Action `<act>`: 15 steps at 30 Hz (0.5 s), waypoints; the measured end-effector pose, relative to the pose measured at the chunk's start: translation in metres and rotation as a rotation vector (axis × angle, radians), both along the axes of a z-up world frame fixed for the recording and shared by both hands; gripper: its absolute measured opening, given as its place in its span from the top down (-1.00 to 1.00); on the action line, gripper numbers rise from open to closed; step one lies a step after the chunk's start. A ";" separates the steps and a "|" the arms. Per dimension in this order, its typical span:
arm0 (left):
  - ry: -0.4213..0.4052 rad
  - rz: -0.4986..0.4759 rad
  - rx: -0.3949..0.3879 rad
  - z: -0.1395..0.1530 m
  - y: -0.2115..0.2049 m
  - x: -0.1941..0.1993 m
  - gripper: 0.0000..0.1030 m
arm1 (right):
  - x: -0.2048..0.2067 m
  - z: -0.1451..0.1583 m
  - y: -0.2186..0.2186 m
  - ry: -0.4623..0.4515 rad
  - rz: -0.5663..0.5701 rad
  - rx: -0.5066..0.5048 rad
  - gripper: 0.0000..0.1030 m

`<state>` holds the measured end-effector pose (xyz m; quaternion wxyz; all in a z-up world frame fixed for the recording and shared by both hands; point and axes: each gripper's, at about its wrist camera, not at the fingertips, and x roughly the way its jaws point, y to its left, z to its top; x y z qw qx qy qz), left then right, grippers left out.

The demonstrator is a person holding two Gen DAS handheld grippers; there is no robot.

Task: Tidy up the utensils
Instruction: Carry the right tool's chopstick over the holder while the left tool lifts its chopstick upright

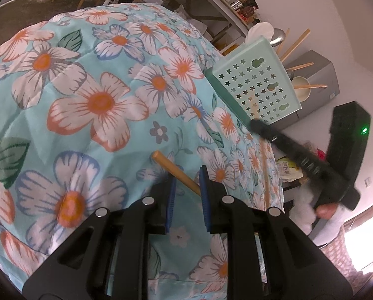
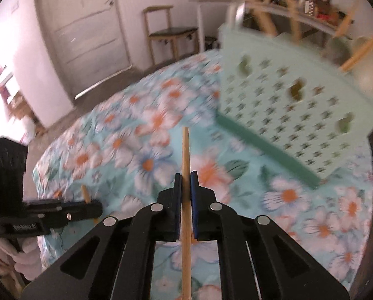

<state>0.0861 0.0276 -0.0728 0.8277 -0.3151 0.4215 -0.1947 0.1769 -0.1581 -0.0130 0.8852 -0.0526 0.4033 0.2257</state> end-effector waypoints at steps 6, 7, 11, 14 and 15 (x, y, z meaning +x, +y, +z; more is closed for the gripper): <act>-0.001 -0.001 0.006 0.000 -0.001 0.000 0.64 | -0.002 0.054 -0.023 -0.154 -0.109 0.087 0.87; -0.001 -0.001 0.007 0.001 -0.002 0.000 0.64 | -0.004 0.063 -0.025 -0.182 -0.122 0.103 0.87; -0.002 0.000 0.010 0.001 -0.002 0.000 0.64 | -0.019 0.096 -0.037 -0.282 -0.165 0.186 0.87; -0.003 0.002 0.011 0.001 -0.002 0.000 0.64 | -0.028 0.099 -0.043 -0.299 -0.189 0.220 0.87; -0.003 0.000 0.011 0.001 -0.001 0.000 0.64 | -0.030 0.097 -0.044 -0.296 -0.194 0.221 0.87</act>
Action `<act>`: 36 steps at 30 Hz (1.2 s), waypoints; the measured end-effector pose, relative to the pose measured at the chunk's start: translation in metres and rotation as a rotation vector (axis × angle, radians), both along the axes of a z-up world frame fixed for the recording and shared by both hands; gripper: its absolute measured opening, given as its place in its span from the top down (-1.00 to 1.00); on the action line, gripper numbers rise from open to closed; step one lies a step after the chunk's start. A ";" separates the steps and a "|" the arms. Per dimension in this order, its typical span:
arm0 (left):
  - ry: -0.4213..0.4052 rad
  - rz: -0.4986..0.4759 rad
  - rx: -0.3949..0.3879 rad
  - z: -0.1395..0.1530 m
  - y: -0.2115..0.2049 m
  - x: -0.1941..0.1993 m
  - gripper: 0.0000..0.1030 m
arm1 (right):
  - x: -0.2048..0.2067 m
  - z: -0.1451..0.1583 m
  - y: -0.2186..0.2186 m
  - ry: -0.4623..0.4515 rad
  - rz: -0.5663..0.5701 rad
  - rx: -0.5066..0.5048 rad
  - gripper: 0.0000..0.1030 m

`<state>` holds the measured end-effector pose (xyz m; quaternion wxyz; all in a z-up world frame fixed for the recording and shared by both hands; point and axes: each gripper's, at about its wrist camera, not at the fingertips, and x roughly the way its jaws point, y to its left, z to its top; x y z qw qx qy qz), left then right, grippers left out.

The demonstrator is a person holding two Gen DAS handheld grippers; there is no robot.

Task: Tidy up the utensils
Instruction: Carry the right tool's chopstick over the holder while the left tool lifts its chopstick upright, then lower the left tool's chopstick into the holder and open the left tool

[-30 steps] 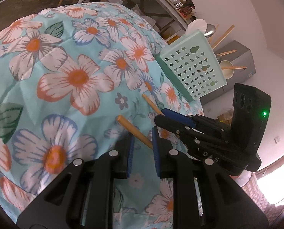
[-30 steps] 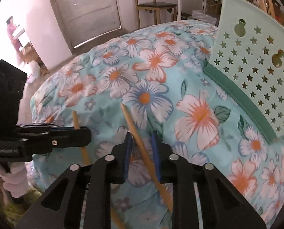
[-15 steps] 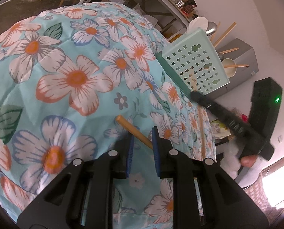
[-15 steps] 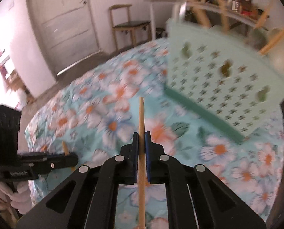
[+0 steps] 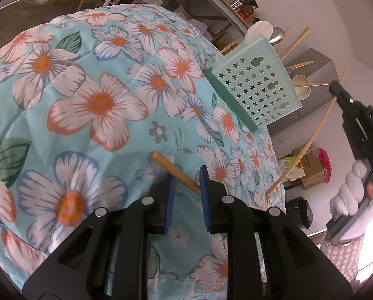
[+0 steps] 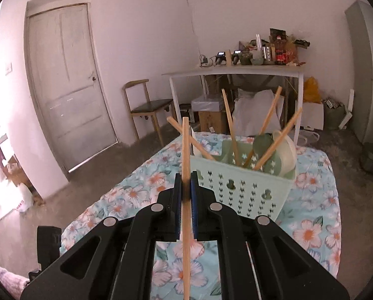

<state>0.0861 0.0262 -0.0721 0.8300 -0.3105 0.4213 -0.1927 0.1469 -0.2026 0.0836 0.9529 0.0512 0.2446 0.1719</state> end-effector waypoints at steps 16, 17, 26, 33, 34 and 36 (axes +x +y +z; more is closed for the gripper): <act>-0.080 0.015 0.011 0.016 0.015 -0.009 0.67 | -0.056 -0.009 -0.035 -0.047 -0.128 0.134 0.87; -0.098 0.018 0.011 0.020 0.018 -0.010 0.68 | -0.059 -0.008 -0.038 -0.055 -0.136 0.142 0.87; -0.313 0.005 0.095 0.088 0.035 -0.019 0.78 | -0.084 -0.013 -0.067 -0.102 -0.219 0.247 0.87; -0.506 -0.009 0.162 0.162 0.021 -0.012 0.91 | -0.096 -0.014 -0.082 -0.131 -0.225 0.335 0.87; -0.550 -0.004 0.177 0.177 0.018 -0.011 0.91 | -0.097 -0.013 -0.083 -0.137 -0.222 0.340 0.87; -0.607 -0.008 0.180 0.195 0.009 -0.008 0.91 | -0.098 -0.009 -0.084 -0.151 -0.212 0.350 0.87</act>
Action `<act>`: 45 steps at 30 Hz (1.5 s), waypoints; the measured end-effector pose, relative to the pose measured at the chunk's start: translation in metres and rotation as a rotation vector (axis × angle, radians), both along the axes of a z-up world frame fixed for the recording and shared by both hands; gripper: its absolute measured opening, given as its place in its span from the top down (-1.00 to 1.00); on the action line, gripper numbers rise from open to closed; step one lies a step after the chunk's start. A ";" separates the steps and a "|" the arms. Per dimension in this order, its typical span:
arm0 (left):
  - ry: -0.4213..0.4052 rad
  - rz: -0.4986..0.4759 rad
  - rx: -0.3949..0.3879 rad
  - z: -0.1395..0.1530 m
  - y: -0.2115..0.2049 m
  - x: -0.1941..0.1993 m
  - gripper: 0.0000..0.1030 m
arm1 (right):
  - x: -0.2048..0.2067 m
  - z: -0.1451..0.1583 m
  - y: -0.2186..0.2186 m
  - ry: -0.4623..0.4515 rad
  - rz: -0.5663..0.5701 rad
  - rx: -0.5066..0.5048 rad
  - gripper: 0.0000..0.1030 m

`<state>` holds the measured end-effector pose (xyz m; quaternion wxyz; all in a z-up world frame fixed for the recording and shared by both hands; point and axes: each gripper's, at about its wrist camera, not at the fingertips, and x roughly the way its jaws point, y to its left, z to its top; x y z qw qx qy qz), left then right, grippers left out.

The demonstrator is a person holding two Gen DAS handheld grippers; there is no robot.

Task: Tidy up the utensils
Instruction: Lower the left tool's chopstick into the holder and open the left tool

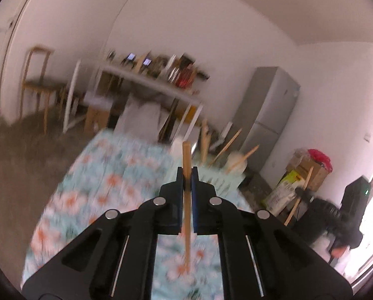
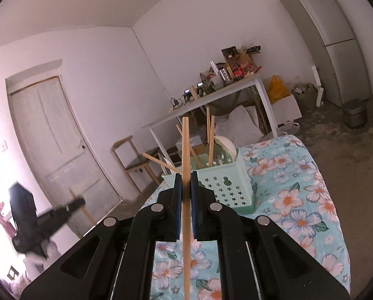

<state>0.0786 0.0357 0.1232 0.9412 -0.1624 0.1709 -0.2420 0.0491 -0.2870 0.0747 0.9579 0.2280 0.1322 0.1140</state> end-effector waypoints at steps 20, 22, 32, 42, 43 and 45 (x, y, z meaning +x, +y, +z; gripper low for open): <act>-0.335 0.020 0.112 0.106 -0.128 0.092 0.91 | 0.043 0.002 -0.016 -0.047 0.087 0.059 0.87; -0.313 0.020 0.121 0.100 -0.139 0.104 0.91 | 0.049 -0.001 -0.017 -0.042 0.098 0.064 0.87; -0.265 0.011 0.155 0.074 -0.171 0.139 0.91 | 0.070 -0.007 -0.020 -0.032 0.137 0.077 0.87; -0.088 0.002 0.197 0.018 -0.178 0.173 0.66 | 0.076 -0.008 -0.014 0.007 0.143 0.044 0.87; -0.075 0.004 0.195 0.015 -0.176 0.174 0.52 | 0.077 -0.008 -0.013 0.012 0.140 0.035 0.87; -0.070 0.021 0.190 0.014 -0.172 0.172 0.16 | 0.077 -0.007 -0.010 0.020 0.129 0.009 0.87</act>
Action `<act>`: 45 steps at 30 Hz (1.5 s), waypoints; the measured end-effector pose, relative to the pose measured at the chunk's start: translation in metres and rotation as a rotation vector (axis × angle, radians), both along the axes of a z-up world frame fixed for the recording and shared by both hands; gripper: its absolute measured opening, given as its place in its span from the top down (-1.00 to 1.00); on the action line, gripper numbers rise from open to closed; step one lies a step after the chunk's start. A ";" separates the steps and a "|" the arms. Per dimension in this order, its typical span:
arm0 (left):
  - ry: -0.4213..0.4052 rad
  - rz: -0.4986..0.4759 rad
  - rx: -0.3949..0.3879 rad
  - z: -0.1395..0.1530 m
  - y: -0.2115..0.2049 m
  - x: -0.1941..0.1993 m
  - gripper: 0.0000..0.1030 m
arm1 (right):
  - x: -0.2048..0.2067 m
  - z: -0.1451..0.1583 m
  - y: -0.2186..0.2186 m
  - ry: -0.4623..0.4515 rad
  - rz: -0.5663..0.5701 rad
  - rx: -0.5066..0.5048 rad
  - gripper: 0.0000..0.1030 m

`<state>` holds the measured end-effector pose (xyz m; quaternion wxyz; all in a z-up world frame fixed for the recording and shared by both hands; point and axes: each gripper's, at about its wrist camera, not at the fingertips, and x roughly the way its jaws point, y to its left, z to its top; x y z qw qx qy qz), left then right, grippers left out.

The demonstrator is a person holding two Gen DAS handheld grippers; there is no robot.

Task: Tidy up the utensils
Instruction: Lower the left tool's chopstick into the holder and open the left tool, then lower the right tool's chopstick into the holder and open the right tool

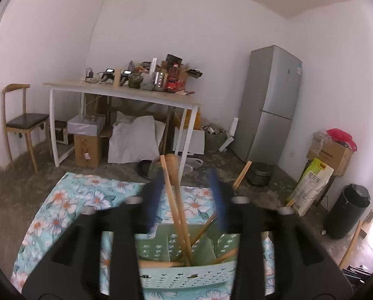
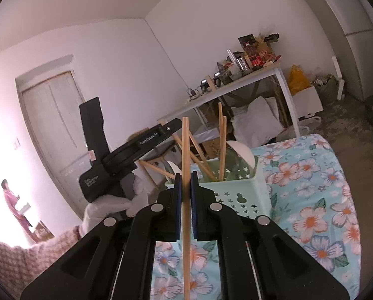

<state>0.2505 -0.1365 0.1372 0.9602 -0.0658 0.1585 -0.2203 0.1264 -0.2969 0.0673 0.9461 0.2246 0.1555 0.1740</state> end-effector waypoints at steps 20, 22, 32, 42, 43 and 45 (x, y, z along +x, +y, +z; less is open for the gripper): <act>-0.058 0.077 0.008 0.037 0.054 -0.067 -0.54 | -0.014 0.029 0.035 -0.027 -0.043 -0.196 0.87; -0.054 0.080 0.009 0.038 0.063 -0.073 -0.58 | -0.017 0.033 0.040 -0.031 -0.049 -0.210 0.87; -0.051 0.105 0.075 0.020 0.096 -0.111 -0.73 | -0.026 0.051 0.060 -0.054 -0.064 -0.285 0.87; -0.016 0.143 0.077 -0.007 0.124 -0.137 -0.81 | -0.019 0.068 0.060 -0.070 -0.060 -0.289 0.87; -0.014 0.147 0.078 -0.010 0.126 -0.140 -0.81 | -0.017 0.070 0.057 -0.071 -0.063 -0.283 0.87; -0.010 0.164 0.078 -0.017 0.128 -0.146 -0.82 | -0.009 0.078 0.049 -0.078 -0.065 -0.263 0.87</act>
